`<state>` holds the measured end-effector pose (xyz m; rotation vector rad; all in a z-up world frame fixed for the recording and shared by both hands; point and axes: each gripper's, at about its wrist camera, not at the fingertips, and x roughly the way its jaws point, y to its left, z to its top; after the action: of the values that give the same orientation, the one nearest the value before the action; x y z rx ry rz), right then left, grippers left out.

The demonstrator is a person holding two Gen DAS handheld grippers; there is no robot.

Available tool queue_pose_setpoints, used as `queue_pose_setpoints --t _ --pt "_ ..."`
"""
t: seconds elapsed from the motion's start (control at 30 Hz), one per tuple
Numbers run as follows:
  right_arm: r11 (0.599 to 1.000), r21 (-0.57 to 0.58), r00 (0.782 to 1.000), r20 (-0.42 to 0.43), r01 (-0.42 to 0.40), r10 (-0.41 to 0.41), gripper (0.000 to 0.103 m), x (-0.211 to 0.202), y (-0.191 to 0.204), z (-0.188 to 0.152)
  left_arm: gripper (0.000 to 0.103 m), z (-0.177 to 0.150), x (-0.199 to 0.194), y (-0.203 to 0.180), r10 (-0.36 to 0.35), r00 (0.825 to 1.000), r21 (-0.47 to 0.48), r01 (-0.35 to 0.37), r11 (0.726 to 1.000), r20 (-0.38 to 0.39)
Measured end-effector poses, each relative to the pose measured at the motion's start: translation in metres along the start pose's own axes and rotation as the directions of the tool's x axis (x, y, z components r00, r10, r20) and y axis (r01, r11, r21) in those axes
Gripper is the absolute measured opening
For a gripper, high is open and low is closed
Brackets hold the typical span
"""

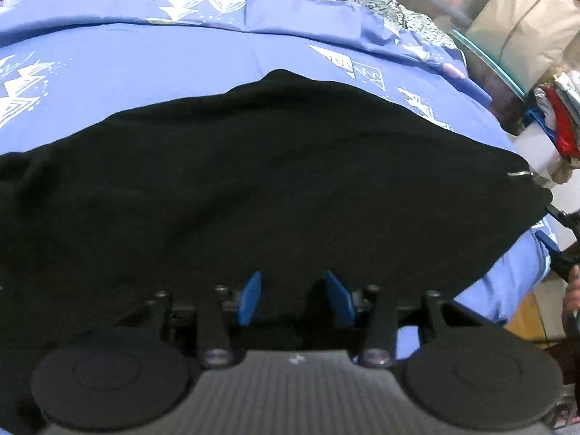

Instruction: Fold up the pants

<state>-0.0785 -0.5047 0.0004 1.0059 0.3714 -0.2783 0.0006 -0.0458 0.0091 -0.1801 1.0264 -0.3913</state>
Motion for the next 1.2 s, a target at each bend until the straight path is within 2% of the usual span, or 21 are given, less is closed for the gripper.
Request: queue_pose_setpoints --t 0.1,0.27,0.33,0.37,0.47,0.53,0.57,0.6,0.67,0.77,0.83,0.87,0.9,0.93,0.97,1.0,1.03,1.07,1.1,1.13,1.2 --pt "0.997 0.076 0.999 0.028 -0.020 0.018 0.059 0.026 -0.013 0.019 0.042 0.001 -0.001 0.002 0.012 1.000 -0.042 -0.012 0.999 -0.007" --pt "0.998 0.060 0.997 0.083 0.000 -0.005 0.056 0.057 -0.004 0.050 0.042 0.006 0.001 0.004 0.035 0.999 -0.088 -0.037 0.995 -0.014" --pt "0.998 0.047 0.996 0.076 0.032 -0.036 0.040 0.061 -0.001 0.055 0.042 0.007 0.001 0.001 0.046 0.999 -0.086 -0.047 0.995 -0.015" --pt "0.998 0.029 0.996 0.059 0.059 -0.060 0.019 0.066 0.004 0.058 0.042 0.007 0.000 -0.001 0.049 0.999 -0.084 -0.050 0.995 -0.013" --pt "0.999 -0.017 0.997 0.051 0.051 -0.050 0.014 0.059 0.010 0.066 0.042 0.007 -0.005 -0.001 0.048 0.999 -0.087 -0.048 0.995 0.003" --pt "0.988 -0.154 0.998 0.061 0.019 -0.009 0.014 0.049 0.038 0.061 0.042 0.005 -0.010 0.003 0.047 0.999 -0.095 -0.045 0.994 0.018" --pt "0.970 -0.243 0.998 0.058 0.007 0.007 0.014 0.046 0.058 0.055 0.042 0.005 -0.013 0.005 0.045 0.999 -0.104 -0.042 0.994 0.024" --pt "0.937 -0.349 0.999 0.045 -0.007 0.025 0.014 0.042 0.082 0.045 0.042 0.005 -0.014 0.008 0.042 0.999 -0.113 -0.039 0.993 0.028" --pt "0.835 -0.547 0.998 0.007 -0.051 0.065 0.014 0.035 0.125 0.017 0.042 0.004 -0.019 0.012 0.038 0.998 -0.129 -0.033 0.991 0.040" --pt "0.590 -0.796 0.991 -0.107 -0.134 0.080 0.016 0.029 0.172 -0.048 0.042 0.000 -0.026 0.019 0.027 0.998 -0.148 -0.018 0.989 0.060" --pt "0.420 -0.889 0.981 -0.195 -0.185 0.018 0.018 0.036 0.186 -0.100 0.042 -0.003 -0.032 0.023 0.023 0.997 -0.155 -0.012 0.988 0.070" --pt "0.312 -0.927 0.972 -0.233 -0.210 -0.040 0.023 0.042 0.188 -0.132 0.042 -0.005 -0.035 0.026 0.023 0.997 -0.158 -0.011 0.987 0.075" --pt "0.223 -0.946 0.960 -0.261 -0.235 -0.099 0.030 0.049 0.188 -0.157 0.042 -0.006 -0.038 0.028 0.023 0.996 -0.163 -0.009 0.987 0.082" --pt "0.137 -0.956 0.948 -0.279 -0.259 -0.154 0.032 0.053 0.185 -0.181 0.043 -0.008 -0.042 0.031 0.020 0.996 -0.169 -0.005 0.986 0.089" --pt "0.050 -0.972 0.956 -0.237 -0.231 -0.172 0.033 0.052 0.181 -0.200 0.043 -0.009 -0.047 0.034 0.016 0.995 -0.174 0.001 0.985 0.098" --pt "0.000 -0.982 0.971 -0.187 -0.189 -0.152 0.039 0.045 0.180 -0.208 0.045 -0.012 -0.051 0.037 0.009 0.994 -0.177 0.010 0.984 0.107" --pt "-0.011 -0.983 0.972 -0.178 -0.182 -0.150 0.047 0.040 0.181 -0.208 0.046 -0.014 -0.056 0.039 0.001 0.993 -0.177 0.020 0.984 0.116" --pt "0.019 -0.976 0.964 -0.219 -0.219 -0.147 0.062 0.031 0.184 -0.201 0.047 -0.017 -0.060 0.041 -0.008 0.992 -0.175 0.029 0.984 0.124" --pt "0.067 -0.962 0.955 -0.272 -0.265 -0.119 0.071 0.023 0.189 -0.192 0.048 -0.020 -0.064 0.043 -0.018 0.991 -0.171 0.040 0.984 0.130" --pt "0.098 -0.949 0.948 -0.308 -0.300 -0.085 0.073 0.016 0.195 -0.183 0.048 -0.023 -0.067 0.044 -0.028 0.991 -0.166 0.050 0.985 0.134" --pt "0.105 -0.935 0.938 -0.344 -0.338 -0.044 0.073 -0.002 0.204 -0.173 0.048 -0.028 -0.070 0.044 -0.044 0.990 -0.155 0.065 0.986 0.135"
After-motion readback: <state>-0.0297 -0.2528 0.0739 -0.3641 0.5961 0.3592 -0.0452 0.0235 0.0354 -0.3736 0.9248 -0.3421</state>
